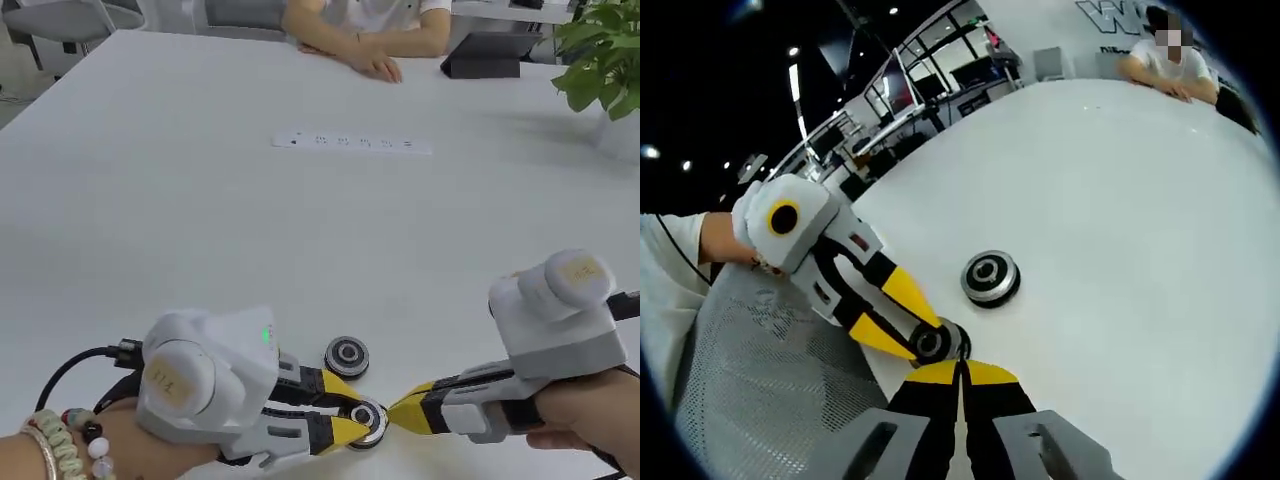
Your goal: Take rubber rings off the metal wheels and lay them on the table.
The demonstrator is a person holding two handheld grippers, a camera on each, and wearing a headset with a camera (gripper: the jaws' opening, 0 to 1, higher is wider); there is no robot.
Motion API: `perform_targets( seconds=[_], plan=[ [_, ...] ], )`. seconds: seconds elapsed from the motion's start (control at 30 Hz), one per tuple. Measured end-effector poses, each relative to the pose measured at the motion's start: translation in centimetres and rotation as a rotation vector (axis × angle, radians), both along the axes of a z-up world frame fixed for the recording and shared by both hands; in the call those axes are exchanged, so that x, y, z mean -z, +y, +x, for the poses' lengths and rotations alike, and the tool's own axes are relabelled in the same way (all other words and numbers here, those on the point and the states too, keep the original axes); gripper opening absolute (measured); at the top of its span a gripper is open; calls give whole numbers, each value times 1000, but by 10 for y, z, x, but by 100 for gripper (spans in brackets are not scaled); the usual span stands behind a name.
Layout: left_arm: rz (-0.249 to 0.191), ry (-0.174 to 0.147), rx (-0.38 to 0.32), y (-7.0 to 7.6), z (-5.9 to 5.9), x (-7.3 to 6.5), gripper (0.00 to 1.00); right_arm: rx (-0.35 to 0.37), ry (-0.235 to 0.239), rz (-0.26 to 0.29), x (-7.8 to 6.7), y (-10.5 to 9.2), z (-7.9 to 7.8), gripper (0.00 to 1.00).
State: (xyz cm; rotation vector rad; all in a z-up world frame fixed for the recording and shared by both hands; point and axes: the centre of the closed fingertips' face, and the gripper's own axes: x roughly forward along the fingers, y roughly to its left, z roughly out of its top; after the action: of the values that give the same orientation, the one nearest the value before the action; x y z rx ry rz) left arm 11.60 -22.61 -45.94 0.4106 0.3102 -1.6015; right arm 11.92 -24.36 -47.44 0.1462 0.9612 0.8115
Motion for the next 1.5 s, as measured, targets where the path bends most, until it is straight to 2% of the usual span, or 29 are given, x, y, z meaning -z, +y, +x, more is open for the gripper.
perform_targets(
  seconds=[0.07, 0.17, 0.6, 0.93, 1.5],
  plan=[
    [1, -1, 1, 0, 0, 0, 7, 2, 3, 5, -1, 1, -1, 0],
    [2, -2, 1, 0, 0, 0, 7, 32, 35, 49, -5, 2, 0, 0],
    [14, -20, 16, 0, -1, -1, 7, 58, 90, 120, -10, 10, -4, 0],
    [18, -31, 21, 0, -2, -1, 7, 49, 86, 140, -14, 13, -6, 0],
    [22, -21, 15, 0, -1, 0, 7, 51, 81, 193, -20, 18, -4, 0]
  ],
)
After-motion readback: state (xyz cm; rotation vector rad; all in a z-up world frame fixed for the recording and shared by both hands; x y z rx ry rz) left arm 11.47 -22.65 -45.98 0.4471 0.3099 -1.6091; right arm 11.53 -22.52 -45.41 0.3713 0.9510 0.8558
